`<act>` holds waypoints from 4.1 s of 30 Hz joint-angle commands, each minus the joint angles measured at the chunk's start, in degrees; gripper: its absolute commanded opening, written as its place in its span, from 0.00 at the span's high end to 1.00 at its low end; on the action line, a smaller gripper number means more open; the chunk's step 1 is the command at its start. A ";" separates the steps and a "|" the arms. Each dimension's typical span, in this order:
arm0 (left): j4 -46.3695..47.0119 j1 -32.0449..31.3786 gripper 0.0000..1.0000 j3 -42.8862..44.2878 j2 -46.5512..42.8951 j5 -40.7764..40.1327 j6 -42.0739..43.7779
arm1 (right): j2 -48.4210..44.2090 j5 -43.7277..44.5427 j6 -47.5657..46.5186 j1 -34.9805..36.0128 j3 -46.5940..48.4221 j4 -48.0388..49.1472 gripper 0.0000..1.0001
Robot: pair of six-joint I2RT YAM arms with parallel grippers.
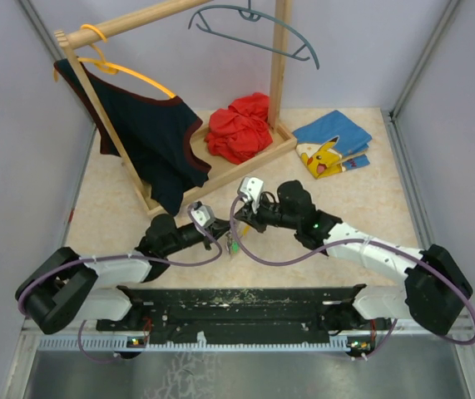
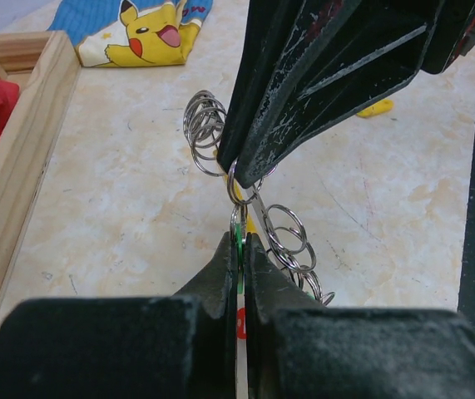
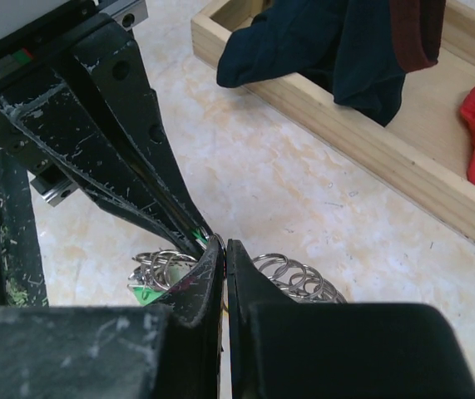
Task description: Put the keys on the keyring
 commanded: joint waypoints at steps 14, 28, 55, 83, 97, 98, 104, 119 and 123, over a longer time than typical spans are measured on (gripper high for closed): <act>0.50 -7.73 1.00 4.01 -0.20 -8.91 2.21 | 3.02 8.19 8.08 4.67 -9.63 36.89 1.00; -3.70 -7.87 1.00 0.66 -4.90 -15.68 5.17 | -2.43 8.07 7.92 3.57 -12.69 31.09 1.00; -18.32 -7.82 1.00 8.23 -11.49 -19.20 19.75 | -14.86 11.86 5.57 1.48 -11.08 6.21 0.75; -27.52 -7.90 1.00 13.48 -12.80 -12.00 23.42 | -3.81 -10.52 -11.11 -2.33 -2.58 6.27 0.63; -26.86 -7.92 1.00 14.65 -12.64 -11.99 20.16 | 0.84 -14.06 -11.11 -2.58 -1.31 5.07 0.71; -26.75 -7.85 1.00 14.95 -12.39 -12.30 19.53 | 1.19 -14.62 -11.11 -2.61 -1.13 5.16 0.72; -26.14 -8.00 1.00 15.59 -11.20 -11.37 16.62 | 1.99 -13.63 -8.48 -2.78 -1.55 8.77 0.74; -27.43 -8.15 1.00 13.84 -11.10 -12.81 16.25 | 2.05 -12.00 3.39 -4.18 -3.34 17.55 0.91; -28.40 -8.13 1.00 13.58 -11.48 -13.69 16.25 | 1.86 -12.37 5.77 -4.32 -3.50 19.24 1.00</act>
